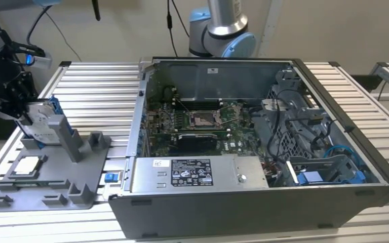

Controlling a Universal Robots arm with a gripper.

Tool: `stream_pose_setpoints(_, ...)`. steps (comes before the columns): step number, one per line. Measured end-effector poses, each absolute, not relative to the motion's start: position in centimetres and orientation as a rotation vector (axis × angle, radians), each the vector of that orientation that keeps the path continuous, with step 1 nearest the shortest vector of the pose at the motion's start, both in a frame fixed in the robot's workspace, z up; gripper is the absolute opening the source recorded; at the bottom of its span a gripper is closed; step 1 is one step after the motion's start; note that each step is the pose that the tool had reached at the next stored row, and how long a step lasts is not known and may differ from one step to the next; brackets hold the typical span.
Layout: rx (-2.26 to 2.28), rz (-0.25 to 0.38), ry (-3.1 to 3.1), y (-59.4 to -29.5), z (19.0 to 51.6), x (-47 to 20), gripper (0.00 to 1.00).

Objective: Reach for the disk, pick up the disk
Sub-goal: 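Pick up the disk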

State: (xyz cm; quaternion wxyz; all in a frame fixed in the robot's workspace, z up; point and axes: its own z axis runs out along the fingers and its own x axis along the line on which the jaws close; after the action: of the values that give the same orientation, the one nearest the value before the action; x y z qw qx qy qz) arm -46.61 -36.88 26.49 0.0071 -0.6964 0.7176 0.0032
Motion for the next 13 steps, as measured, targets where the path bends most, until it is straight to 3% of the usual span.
stream_pose_setpoints(13,-2.178,0.01,2.244,-36.9,28.2,-46.6,0.0)
